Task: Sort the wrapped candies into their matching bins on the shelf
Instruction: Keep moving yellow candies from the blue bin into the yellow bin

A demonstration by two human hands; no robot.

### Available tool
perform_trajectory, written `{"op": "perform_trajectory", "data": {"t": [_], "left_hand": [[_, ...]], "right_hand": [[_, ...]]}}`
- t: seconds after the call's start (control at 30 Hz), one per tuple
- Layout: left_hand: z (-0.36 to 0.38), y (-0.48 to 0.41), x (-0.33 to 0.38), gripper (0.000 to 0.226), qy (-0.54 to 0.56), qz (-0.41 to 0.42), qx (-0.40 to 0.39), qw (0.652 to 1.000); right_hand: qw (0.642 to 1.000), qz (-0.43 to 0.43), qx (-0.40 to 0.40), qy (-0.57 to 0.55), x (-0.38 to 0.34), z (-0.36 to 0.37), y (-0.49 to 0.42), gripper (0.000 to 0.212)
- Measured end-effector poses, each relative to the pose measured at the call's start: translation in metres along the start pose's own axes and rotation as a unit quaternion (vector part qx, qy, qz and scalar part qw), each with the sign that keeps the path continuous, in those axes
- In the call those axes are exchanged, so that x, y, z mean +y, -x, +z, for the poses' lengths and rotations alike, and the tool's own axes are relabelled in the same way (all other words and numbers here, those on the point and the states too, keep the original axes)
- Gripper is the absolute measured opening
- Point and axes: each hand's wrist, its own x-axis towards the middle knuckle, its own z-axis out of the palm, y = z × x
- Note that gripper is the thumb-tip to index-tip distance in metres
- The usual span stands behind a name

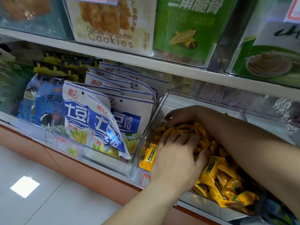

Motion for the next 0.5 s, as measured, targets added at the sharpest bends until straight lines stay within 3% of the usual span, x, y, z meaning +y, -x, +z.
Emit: {"op": "perform_trajectory", "data": {"t": [0.13, 0.33, 0.5], "left_hand": [[0.000, 0.001, 0.001, 0.051, 0.005, -0.004, 0.008, 1.000], [0.001, 0.003, 0.003, 0.044, 0.002, -0.001, 0.033, 0.999], [0.003, 0.004, 0.002, 0.044, 0.005, -0.004, 0.046, 0.999]], "right_hand": [[0.998, -0.017, -0.034, -0.051, 0.006, -0.002, 0.000, 0.045], [0.991, -0.080, 0.006, -0.103, 0.008, -0.006, 0.014, 0.012], [0.974, -0.106, 0.070, -0.188, 0.019, -0.017, 0.039, 0.026]]}}
